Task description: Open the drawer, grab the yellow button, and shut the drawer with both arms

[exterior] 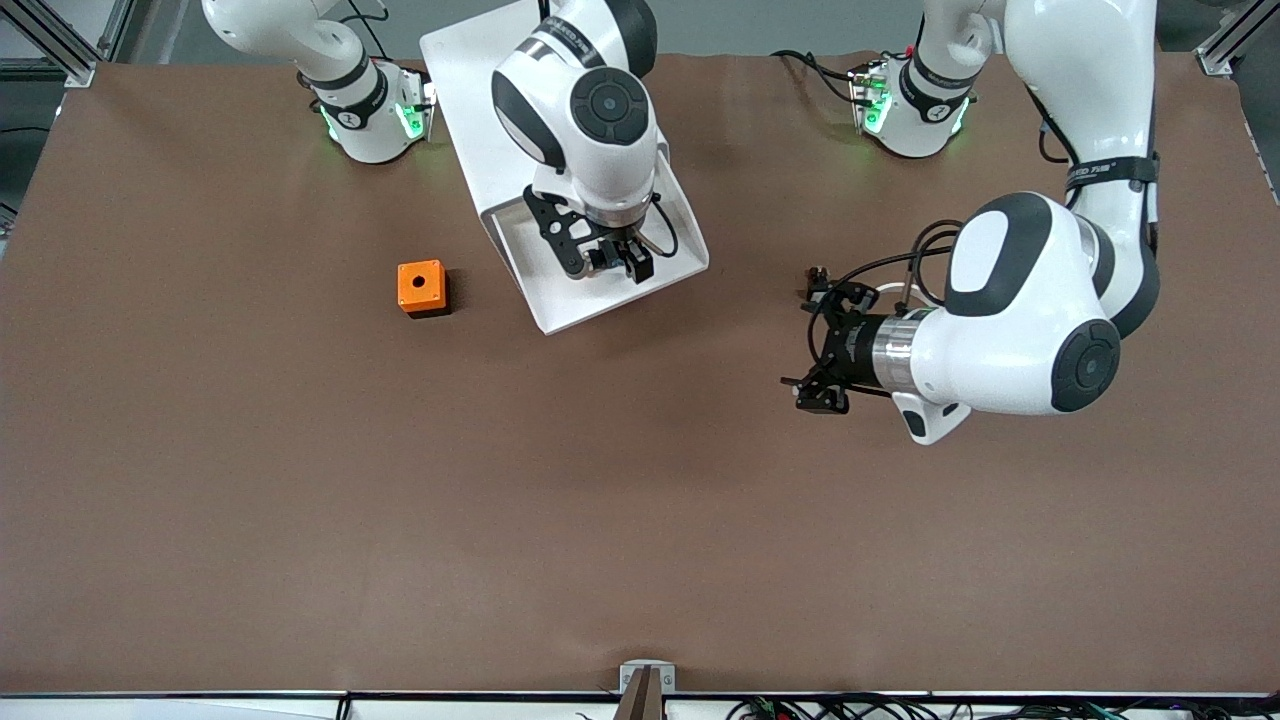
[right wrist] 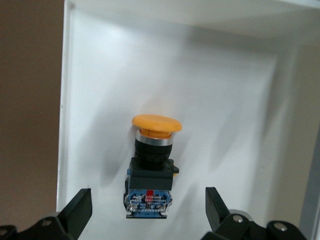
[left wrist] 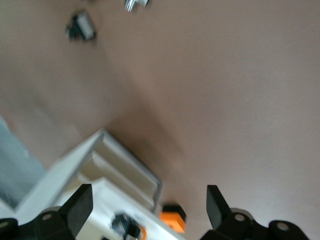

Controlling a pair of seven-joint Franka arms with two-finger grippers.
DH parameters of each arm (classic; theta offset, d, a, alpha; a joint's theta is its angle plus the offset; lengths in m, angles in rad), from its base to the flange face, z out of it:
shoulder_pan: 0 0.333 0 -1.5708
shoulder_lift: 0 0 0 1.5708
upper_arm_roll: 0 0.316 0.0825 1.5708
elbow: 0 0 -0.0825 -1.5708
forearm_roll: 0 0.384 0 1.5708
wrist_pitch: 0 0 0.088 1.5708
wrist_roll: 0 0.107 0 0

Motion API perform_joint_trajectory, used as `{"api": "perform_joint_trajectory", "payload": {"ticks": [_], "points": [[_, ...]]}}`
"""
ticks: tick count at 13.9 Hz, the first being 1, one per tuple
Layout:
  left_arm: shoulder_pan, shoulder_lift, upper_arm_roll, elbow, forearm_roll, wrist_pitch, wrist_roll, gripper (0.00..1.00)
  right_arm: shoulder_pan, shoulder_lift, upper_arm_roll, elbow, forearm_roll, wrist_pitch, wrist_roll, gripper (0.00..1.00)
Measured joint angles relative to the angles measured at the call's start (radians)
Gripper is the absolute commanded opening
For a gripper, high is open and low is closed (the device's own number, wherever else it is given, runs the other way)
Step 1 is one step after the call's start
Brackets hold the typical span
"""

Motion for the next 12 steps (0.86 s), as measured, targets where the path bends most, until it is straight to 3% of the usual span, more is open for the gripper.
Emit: {"api": "perform_joint_trajectory", "payload": {"ticks": [3, 7, 11, 12], "points": [[0.0, -0.001, -0.004, -0.003, 0.187, 0.0, 0.185, 1.0, 0.01, 0.016, 0.0, 0.0, -0.001, 0.0, -0.002, 1.0], [-0.001, -0.001, -0.005, -0.006, 0.321, 0.0, 0.366, 1.0, 0.01, 0.016, -0.005, -0.009, -0.001, -0.003, -0.058, 0.6], [0.0, -0.009, -0.003, -0.005, 0.384, 0.0, 0.407, 1.0, 0.009, 0.015, -0.008, -0.008, -0.001, 0.001, -0.068, 0.35], [0.001, -0.014, -0.003, -0.005, 0.401, 0.0, 0.423, 1.0, 0.009, 0.014, -0.008, -0.007, -0.001, 0.002, -0.069, 0.33]]}}
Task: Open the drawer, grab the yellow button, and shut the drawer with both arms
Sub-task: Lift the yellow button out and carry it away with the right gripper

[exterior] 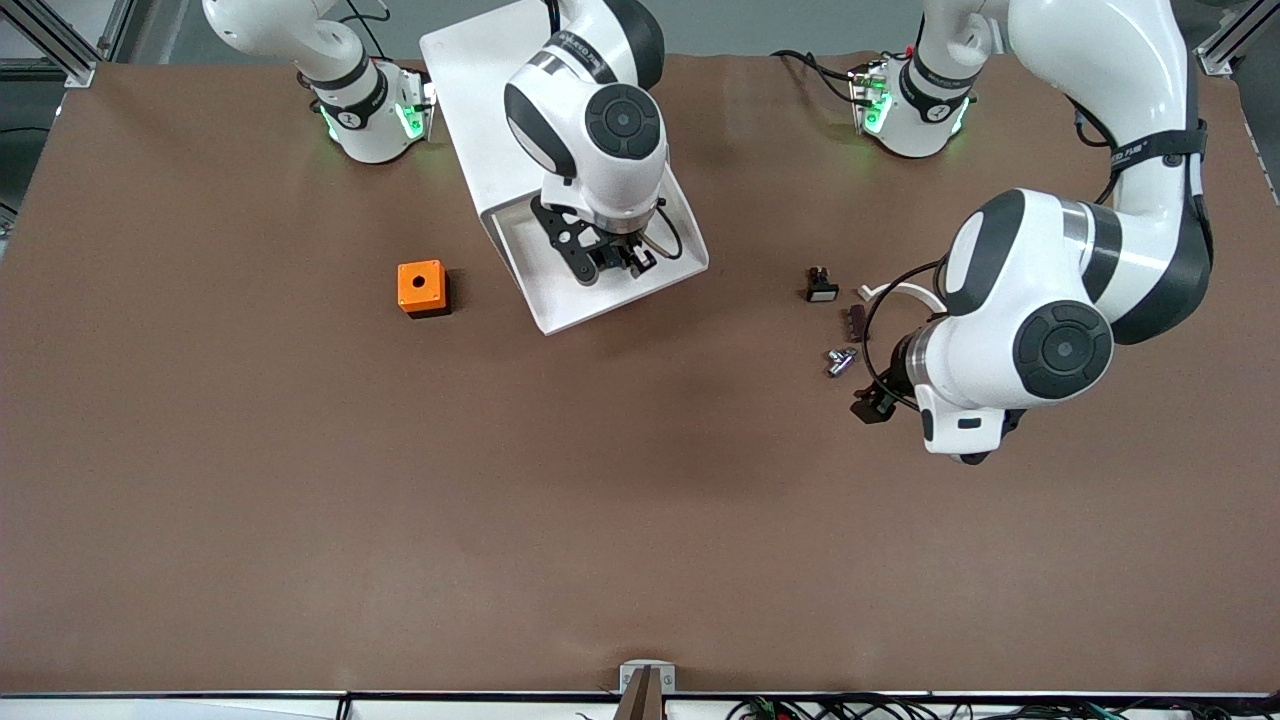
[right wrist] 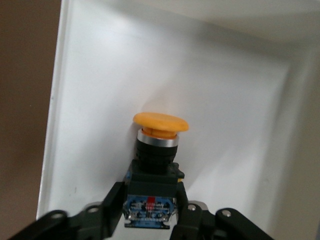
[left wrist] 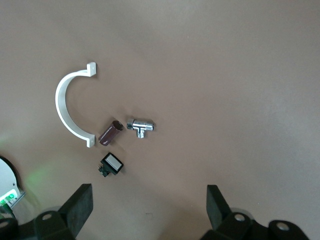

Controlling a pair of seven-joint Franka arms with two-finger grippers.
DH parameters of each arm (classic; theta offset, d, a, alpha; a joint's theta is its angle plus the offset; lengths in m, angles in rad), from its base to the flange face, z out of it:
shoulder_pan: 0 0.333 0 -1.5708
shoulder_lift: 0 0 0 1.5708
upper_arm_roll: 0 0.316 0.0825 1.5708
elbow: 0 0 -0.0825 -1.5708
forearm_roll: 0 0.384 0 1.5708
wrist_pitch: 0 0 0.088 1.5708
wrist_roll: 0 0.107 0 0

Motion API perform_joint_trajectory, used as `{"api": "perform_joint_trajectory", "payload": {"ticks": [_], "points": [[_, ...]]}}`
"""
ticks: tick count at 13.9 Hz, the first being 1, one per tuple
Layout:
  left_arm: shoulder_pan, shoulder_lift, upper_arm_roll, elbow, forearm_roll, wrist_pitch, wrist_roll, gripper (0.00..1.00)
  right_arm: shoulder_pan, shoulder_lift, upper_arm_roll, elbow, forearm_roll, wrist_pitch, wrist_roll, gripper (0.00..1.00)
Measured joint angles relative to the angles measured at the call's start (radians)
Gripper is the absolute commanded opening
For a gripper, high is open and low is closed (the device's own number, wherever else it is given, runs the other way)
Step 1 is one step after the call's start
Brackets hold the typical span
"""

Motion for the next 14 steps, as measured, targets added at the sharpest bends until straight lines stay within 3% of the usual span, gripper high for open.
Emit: {"api": "perform_joint_trajectory", "payload": {"ticks": [4, 8, 11, 14], "points": [[0.002, -0.028, 0.0, 0.0, 0.05, 0.0, 0.071, 1.0, -0.007, -0.003, -0.005, 0.024, 0.0, -0.032, 0.0, 0.33], [0.0, -0.034, -0.001, -0.001, 0.051, 0.044, 0.078, 1.0, -0.089, -0.008, -0.015, 0.182, 0.0, -0.265, -0.031, 0.33], [-0.005, -0.034, -0.005, -0.001, 0.051, 0.054, 0.083, 1.0, -0.193, -0.024, -0.021, 0.292, -0.001, -0.442, -0.243, 0.31], [-0.021, -0.032, -0.011, -0.007, 0.051, 0.088, 0.083, 1.0, -0.32, -0.066, -0.03, 0.311, -0.022, -0.513, -0.62, 0.27]]}}
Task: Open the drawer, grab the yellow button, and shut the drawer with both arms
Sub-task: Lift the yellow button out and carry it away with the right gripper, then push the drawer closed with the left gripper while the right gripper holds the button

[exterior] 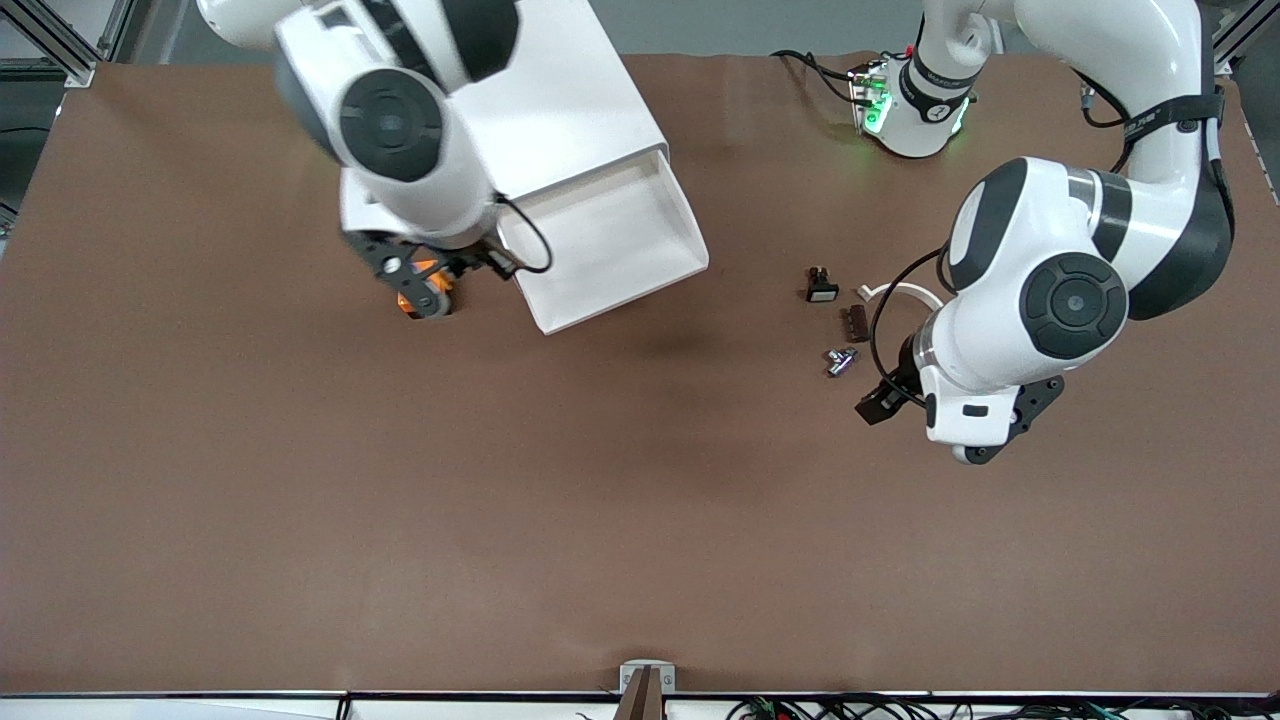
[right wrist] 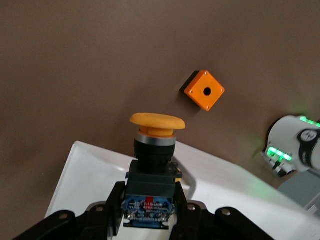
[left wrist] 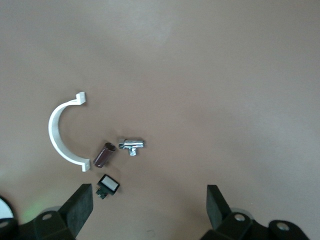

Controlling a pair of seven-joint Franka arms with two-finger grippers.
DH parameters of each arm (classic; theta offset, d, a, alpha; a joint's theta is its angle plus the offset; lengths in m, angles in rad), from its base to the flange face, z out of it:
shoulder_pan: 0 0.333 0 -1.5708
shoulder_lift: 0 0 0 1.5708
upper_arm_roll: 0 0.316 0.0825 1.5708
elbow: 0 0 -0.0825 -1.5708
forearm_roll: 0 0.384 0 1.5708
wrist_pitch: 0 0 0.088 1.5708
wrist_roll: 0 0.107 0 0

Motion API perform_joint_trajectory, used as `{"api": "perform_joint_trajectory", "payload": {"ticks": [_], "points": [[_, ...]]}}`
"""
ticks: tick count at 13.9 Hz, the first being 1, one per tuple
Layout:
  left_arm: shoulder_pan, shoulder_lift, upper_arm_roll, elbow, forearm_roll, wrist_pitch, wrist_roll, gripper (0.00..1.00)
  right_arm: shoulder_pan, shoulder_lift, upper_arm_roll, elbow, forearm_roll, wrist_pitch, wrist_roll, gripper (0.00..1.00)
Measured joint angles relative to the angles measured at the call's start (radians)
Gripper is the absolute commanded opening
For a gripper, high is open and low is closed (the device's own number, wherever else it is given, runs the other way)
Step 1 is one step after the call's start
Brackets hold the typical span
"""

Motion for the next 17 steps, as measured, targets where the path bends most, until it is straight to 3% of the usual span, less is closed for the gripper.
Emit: {"api": "perform_joint_trajectory", "payload": {"ticks": [4, 6, 9, 13, 17], "points": [[-0.01, 0.019, -0.004, -0.01, 0.0, 0.037, 0.0, 1.0, -0.217, -0.018, -0.006, -0.021, -0.052, -0.019, -0.469, 0.27], [-0.009, 0.023, -0.004, -0.011, 0.0, 0.043, 0.0, 1.0, -0.285, -0.017, -0.007, -0.066, -0.109, 0.043, -0.634, 0.27], [-0.009, 0.026, -0.022, -0.011, -0.005, 0.064, 0.007, 1.0, -0.384, -0.016, -0.008, -0.159, -0.146, 0.189, -0.872, 0.27], [-0.027, 0.049, -0.154, -0.021, -0.006, 0.135, 0.046, 1.0, -0.522, -0.013, -0.008, -0.318, -0.166, 0.453, -1.117, 0.27], [-0.105, 0.101, -0.173, -0.031, -0.005, 0.212, 0.057, 1.0, -0.595, -0.009, -0.008, -0.459, -0.183, 0.687, -1.243, 0.27]]}}
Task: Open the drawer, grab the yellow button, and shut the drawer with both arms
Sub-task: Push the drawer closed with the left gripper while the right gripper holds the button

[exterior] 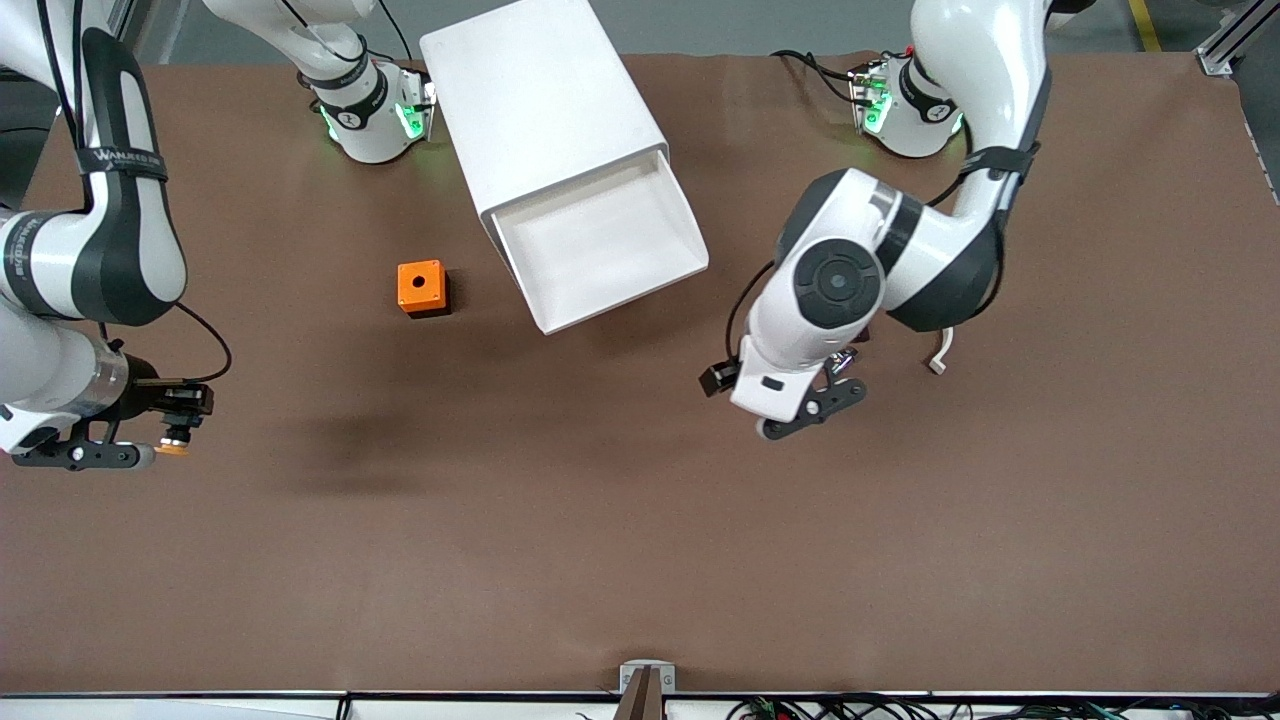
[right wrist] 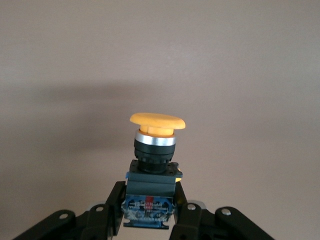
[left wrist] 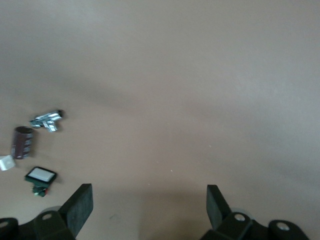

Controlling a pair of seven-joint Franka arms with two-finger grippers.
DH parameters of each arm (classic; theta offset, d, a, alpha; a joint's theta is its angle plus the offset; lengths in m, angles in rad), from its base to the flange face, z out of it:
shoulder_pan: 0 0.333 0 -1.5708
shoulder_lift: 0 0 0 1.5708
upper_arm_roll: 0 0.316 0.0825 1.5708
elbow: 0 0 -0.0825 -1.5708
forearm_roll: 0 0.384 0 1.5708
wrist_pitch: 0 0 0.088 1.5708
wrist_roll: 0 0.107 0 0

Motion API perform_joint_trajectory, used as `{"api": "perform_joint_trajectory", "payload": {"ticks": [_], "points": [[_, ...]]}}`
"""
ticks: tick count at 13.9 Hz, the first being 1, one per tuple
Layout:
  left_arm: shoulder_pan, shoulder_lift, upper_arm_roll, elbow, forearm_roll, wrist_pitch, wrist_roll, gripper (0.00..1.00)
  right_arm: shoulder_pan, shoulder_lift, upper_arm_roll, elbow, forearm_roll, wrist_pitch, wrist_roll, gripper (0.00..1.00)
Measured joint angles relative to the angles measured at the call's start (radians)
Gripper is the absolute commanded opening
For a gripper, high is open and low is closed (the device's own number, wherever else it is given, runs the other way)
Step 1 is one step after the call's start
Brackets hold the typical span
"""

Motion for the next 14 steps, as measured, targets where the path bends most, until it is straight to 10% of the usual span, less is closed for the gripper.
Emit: {"api": "perform_joint_trajectory", "payload": {"ticks": [14], "points": [[-0.224, 0.079, -0.035, -0.022, -0.079, 0.093, -0.125, 1.0, -0.137, 0.216, 0.001, -0.15, -0.001, 0.456, -0.208, 0.31]]}}
